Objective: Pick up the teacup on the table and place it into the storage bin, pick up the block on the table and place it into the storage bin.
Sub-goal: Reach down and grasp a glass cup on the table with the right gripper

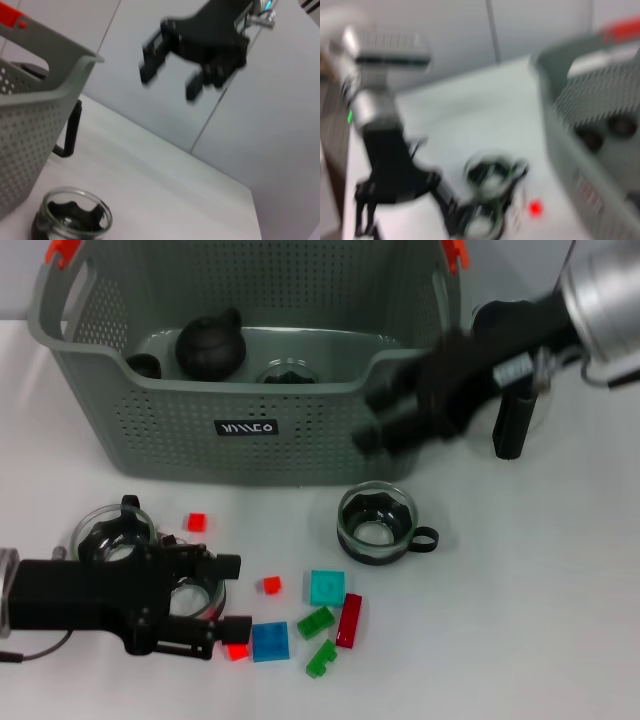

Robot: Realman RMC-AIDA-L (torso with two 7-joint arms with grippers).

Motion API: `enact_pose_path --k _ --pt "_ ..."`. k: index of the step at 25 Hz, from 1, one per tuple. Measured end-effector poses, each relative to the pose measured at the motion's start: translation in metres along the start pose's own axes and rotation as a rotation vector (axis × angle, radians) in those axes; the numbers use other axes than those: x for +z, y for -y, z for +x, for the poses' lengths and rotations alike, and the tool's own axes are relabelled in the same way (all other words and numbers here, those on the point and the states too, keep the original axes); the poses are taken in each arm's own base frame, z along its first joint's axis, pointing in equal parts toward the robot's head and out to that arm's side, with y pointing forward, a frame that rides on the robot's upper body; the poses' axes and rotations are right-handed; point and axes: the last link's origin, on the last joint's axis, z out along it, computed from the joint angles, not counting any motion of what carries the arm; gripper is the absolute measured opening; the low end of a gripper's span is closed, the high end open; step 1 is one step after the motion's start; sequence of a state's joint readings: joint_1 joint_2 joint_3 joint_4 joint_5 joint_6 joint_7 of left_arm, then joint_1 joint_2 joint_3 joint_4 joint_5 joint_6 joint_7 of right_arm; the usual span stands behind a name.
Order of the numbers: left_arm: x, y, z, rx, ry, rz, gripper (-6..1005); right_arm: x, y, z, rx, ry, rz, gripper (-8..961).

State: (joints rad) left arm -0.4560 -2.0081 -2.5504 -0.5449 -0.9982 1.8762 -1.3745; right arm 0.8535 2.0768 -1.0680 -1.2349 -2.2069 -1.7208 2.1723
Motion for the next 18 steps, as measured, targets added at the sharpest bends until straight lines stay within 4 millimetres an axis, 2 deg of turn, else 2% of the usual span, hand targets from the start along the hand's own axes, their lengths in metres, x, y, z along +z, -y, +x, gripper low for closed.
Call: enact_pose_path --k 4,10,18 --pt "0.001 -0.002 -0.005 -0.01 0.013 -0.005 905 0.013 -0.008 0.013 0.013 -0.158 -0.02 556" --pt "0.001 -0.004 -0.011 -0.019 0.044 -0.013 904 0.039 -0.012 0.021 0.001 -0.345 0.003 554" --pt "0.004 -0.005 -0.013 -0.013 0.066 -0.029 904 0.077 -0.003 0.025 -0.034 -0.439 0.042 553"
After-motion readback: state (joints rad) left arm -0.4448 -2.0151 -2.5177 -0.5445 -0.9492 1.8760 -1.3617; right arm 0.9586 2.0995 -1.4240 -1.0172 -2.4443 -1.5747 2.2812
